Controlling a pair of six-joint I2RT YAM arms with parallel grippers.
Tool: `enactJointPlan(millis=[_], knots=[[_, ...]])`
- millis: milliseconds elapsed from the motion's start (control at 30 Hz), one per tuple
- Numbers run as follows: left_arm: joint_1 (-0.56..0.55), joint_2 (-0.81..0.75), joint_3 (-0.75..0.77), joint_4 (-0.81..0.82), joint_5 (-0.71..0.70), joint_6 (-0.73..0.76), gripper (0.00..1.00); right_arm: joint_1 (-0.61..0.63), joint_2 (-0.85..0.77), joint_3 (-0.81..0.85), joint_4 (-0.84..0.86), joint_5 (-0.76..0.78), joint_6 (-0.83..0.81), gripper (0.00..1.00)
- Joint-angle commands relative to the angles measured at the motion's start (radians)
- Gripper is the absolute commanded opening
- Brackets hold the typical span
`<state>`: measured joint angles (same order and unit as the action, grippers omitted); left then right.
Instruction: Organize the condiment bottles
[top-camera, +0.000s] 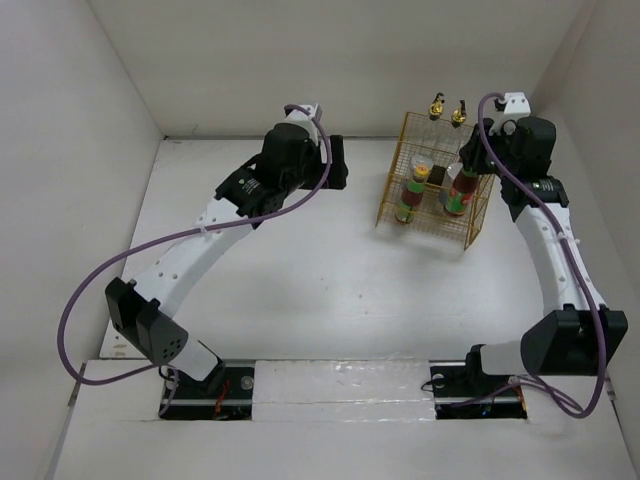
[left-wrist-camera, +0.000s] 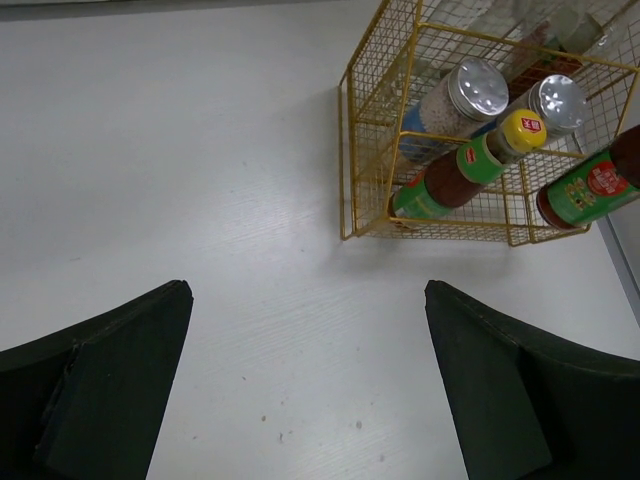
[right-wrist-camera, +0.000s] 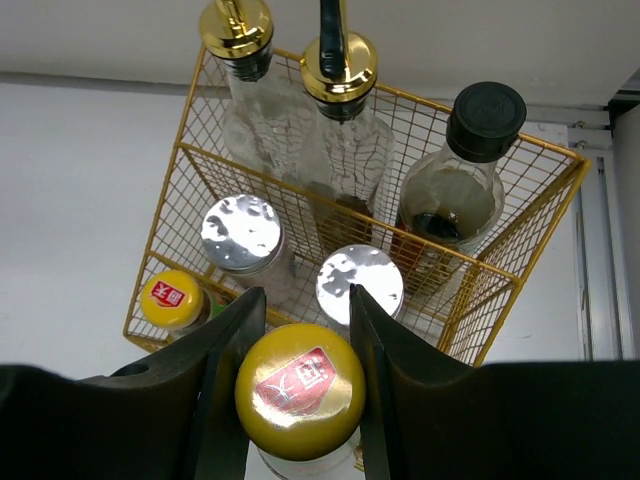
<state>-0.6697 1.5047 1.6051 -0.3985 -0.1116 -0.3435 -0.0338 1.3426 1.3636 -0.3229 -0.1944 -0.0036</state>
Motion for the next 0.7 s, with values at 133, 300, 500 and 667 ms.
enactJointPlan(millis=[133,300,500,667], knots=[[0.015,-0.037,-0.017,0.056,0.026,0.008,1.00,-0.012,0.036,-0.027,0.263,0.041,0.005,0.00],[0.015,-0.046,-0.036,0.066,0.072,0.008,1.00,0.009,0.046,-0.137,0.368,0.085,-0.004,0.00],[0.015,-0.077,-0.059,0.076,0.060,0.008,1.00,0.054,0.013,-0.310,0.519,0.139,0.016,0.01],[0.015,-0.077,-0.059,0.066,0.041,0.008,1.00,0.074,0.004,-0.366,0.528,0.139,0.025,0.23]])
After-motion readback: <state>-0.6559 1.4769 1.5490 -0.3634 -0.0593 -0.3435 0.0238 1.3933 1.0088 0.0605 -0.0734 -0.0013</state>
